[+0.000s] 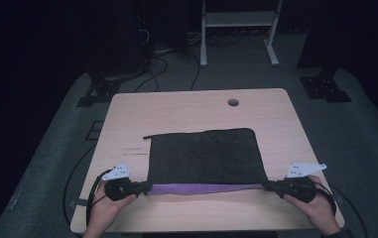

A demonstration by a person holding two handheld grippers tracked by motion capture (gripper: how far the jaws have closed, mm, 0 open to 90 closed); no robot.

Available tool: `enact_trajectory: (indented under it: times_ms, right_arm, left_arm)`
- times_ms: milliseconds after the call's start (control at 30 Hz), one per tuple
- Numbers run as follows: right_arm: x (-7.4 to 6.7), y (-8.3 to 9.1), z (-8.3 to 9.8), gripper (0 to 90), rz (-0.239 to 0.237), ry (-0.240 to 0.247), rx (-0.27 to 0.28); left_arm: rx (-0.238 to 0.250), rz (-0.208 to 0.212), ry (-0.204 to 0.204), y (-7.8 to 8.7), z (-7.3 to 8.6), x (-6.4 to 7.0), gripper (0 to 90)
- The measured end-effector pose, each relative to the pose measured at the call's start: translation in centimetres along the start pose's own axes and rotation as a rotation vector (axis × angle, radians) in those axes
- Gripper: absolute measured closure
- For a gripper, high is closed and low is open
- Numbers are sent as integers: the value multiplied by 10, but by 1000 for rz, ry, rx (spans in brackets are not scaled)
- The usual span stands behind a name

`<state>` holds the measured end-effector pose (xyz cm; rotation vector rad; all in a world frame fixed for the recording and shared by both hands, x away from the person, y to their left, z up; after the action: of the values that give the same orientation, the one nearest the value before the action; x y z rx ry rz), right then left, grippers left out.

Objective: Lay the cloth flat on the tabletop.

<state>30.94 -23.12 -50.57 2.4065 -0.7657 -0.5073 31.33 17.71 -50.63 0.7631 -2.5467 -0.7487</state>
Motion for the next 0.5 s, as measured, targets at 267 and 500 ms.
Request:
enact_trajectory:
  times_ms: [267, 500]
  right_arm:
    - [-10, -4, 21, 722, -34, 2, -84]
    - [-8, 5, 6, 473, -44, 18, 33]
  left_arm:
    - [-106, 9, -11, -8, 25, 8, 746]
    - [-12, -19, -5, 6, 8, 1, 546]
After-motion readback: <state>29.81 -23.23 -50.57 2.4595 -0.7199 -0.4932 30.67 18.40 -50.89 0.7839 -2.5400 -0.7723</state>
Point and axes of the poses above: each handheld gripper's, and its own axes: y roughly backward along the jaws, z roughly out of its underside, x roughly to its right, the point moved 9 cm from there along -y, roughly forward along the jaws, and after that the axes turned 3 degrees about -y, right-handed, at the moved point
